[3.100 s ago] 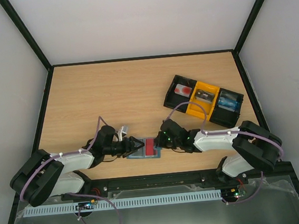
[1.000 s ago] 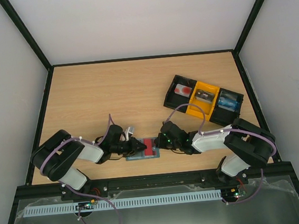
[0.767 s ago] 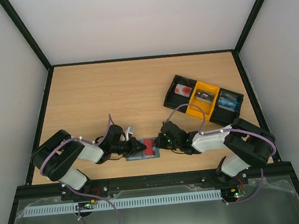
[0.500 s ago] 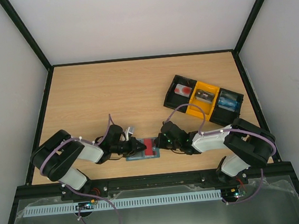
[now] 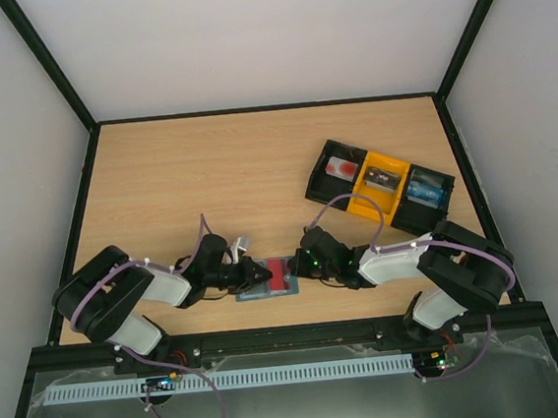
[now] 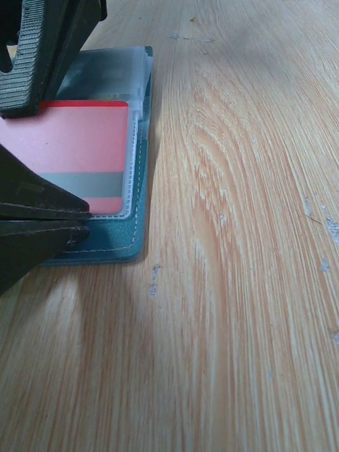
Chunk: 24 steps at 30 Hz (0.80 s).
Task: Take the credit cards out of the card holder
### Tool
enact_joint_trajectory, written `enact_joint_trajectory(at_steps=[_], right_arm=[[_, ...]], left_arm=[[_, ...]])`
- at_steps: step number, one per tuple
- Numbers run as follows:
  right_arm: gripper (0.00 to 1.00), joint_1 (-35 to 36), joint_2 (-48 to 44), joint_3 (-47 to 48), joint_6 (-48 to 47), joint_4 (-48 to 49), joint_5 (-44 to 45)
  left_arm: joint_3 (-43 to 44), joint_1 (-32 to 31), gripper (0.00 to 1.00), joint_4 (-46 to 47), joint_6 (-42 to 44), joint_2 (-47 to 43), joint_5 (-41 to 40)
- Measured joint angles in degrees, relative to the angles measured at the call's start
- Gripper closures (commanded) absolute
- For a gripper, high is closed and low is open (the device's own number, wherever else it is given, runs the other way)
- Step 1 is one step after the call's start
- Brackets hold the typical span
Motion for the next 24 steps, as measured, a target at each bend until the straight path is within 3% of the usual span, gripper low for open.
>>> enact_joint_trajectory(at_steps=[24], right_arm=[[0.98,0.0,0.02,-0.11,0.0,0.24,0.02]], left_arm=[[-0.7,0.02,0.9,0.15,-0.15,-1.4,-0.55]])
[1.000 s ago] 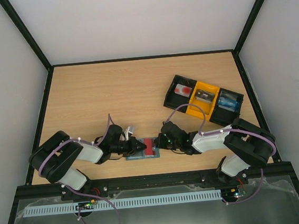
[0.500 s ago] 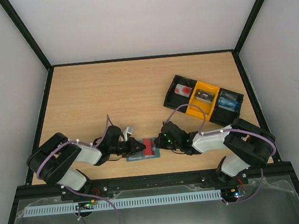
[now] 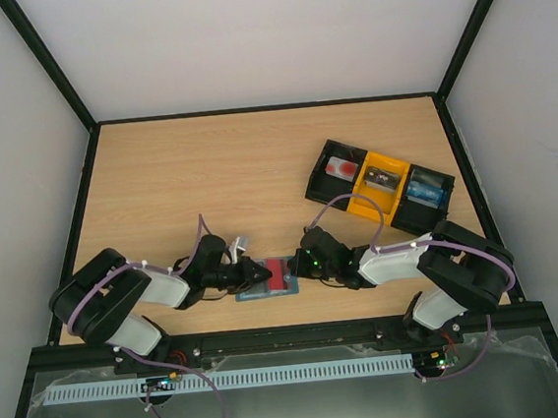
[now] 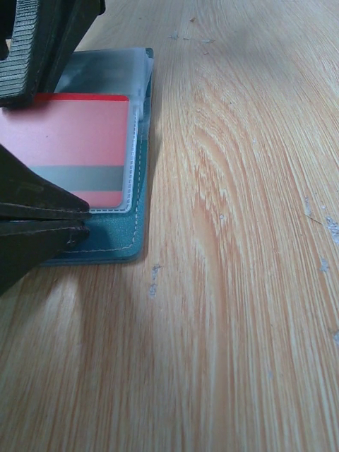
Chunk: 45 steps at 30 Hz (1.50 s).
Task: Take the credit cards out of the card holder
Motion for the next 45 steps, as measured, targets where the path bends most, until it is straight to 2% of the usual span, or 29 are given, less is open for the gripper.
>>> enact_joint_trajectory(at_steps=[10,15,31,39,45], right_arm=[[0.98,0.0,0.04,0.0,0.0,0.02,-0.02],[0.98,0.0,0.09,0.0,0.0,0.04,-0.02],[0.98,0.0,0.68,0.0,-0.02,1.14,-0.04],[0.98,0.0,0.68,0.0,-0.02,1.2,-0.04],[0.98,0.0,0.68,0.0,-0.02,1.2,-0.04]], left_arm=[[-0.74,0.13,0.91,0.02,-0.02,-0.92,-0.04],[-0.87,0.2,0.95,0.07,0.0,-0.92,-0.04],[-1.88,0.63,0.9,0.35,-0.24,-1.79,-0.04],[-2.71,1.01,0.97,1.2,-0.74,-2.58,0.0],[-2.86,1.03,0.97,2.45,-1.44,-2.58,0.2]])
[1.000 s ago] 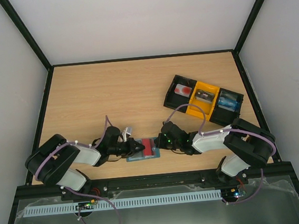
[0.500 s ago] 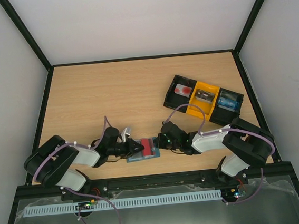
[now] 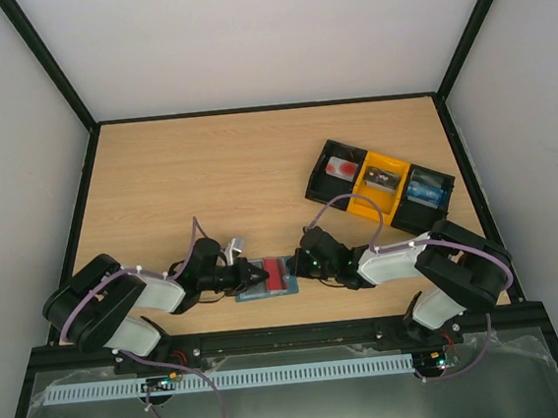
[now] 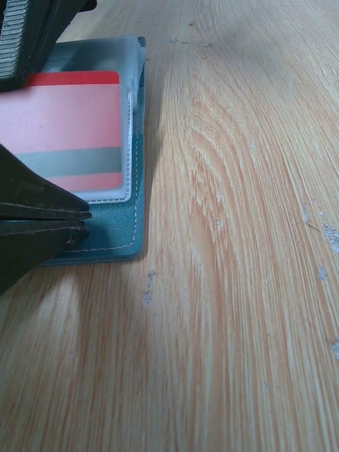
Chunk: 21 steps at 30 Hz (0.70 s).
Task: Take the credit cards out of the card holder
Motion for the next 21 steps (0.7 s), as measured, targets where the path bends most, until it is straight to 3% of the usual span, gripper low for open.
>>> enact_joint_trajectory(at_steps=[16,21], right_arm=[[0.98,0.0,0.24,0.0,0.0,0.31,0.0],[0.98,0.02,0.5,0.0,0.0,0.85,0.0]], left_arm=[[-0.85,2.6,0.94,-1.42,1.27,-0.96,1.14],[-0.85,2.62,0.97,-2.12,1.9,-1.31,1.42]])
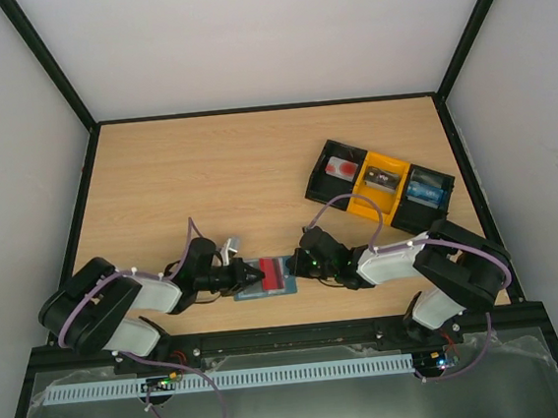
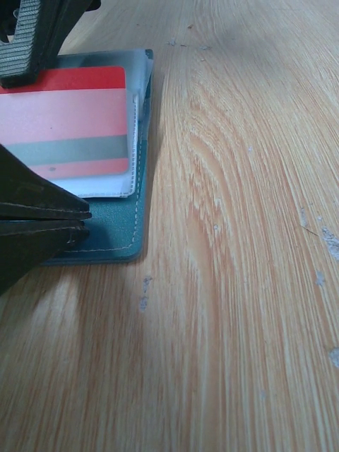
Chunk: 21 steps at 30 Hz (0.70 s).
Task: Take the credit cards out of the card holder
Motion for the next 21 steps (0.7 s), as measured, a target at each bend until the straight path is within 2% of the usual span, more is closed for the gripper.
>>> enact_joint_trajectory(at_steps=[8,21], right_arm=[[0.98,0.0,0.07,0.0,0.02,0.11,0.0],[0.97,0.02,-0.04,0.02,-0.04,0.0,0.07]], left_arm=[[0.0,1.25,0.97,-2.23,0.92,-2.01,0.55],[0.17,2.58,0.97,-13.55,3.37,-10.69,-1.25]])
